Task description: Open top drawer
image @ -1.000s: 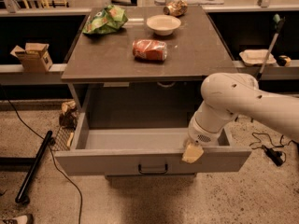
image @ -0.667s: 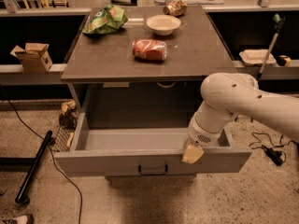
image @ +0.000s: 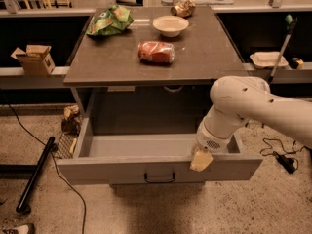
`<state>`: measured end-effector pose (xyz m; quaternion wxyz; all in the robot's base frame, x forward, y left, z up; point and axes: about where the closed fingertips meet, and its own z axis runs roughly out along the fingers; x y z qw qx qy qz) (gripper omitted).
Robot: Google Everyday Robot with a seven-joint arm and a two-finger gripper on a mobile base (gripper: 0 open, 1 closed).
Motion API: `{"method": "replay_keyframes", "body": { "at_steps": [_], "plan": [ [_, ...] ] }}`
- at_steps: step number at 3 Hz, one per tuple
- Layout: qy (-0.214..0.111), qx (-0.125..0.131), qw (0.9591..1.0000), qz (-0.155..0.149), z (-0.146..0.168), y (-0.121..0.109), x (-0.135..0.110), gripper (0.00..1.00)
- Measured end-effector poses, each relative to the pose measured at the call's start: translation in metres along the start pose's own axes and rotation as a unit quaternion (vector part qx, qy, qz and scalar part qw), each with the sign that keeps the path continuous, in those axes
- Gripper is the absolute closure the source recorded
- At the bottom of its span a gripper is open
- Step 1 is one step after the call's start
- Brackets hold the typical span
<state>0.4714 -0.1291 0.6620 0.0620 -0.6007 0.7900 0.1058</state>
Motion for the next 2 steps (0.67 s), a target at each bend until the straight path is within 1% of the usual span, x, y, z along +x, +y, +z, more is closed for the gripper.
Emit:
{"method": "replay_keyframes", "body": {
  "at_steps": [1, 2],
  "plan": [
    [-0.018, -0.001, 0.9998, -0.012, -0.015, -0.004, -0.002, 0.13],
    [-0.042, 0.011, 0.9986, -0.029, -0.049, -0.008, -0.006, 0.0]
  ]
}}
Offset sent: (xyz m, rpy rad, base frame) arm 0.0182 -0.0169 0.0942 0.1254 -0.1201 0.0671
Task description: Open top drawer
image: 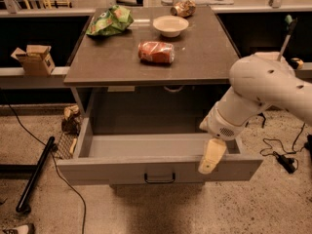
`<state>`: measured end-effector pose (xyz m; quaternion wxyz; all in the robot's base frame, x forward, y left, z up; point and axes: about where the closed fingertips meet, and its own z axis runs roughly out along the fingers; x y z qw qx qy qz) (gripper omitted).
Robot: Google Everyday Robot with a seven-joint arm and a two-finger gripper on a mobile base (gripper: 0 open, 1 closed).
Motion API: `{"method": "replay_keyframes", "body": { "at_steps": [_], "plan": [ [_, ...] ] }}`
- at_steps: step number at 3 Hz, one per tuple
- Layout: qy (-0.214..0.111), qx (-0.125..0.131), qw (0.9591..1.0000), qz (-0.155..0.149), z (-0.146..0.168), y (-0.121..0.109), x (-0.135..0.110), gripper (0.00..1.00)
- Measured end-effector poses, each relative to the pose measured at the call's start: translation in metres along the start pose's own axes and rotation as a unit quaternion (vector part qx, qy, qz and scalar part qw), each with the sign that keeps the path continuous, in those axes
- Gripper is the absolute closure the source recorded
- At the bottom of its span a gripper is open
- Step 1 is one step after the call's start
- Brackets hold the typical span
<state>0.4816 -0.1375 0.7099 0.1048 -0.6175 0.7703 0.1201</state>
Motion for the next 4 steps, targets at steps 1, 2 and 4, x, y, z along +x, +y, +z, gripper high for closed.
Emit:
{"method": "replay_keyframes", "body": {
  "at_steps": [1, 2, 4],
  "plan": [
    [-0.014, 0.015, 0.9996, -0.018, -0.032, -0.005, -0.009, 0.0],
    [-0.003, 0.055, 0.9967, -0.059, -0.09, -0.011, -0.038, 0.0],
    [0.024, 0.086, 0.992, -0.089, -0.144, -0.028, -0.06, 0.0]
  ]
}}
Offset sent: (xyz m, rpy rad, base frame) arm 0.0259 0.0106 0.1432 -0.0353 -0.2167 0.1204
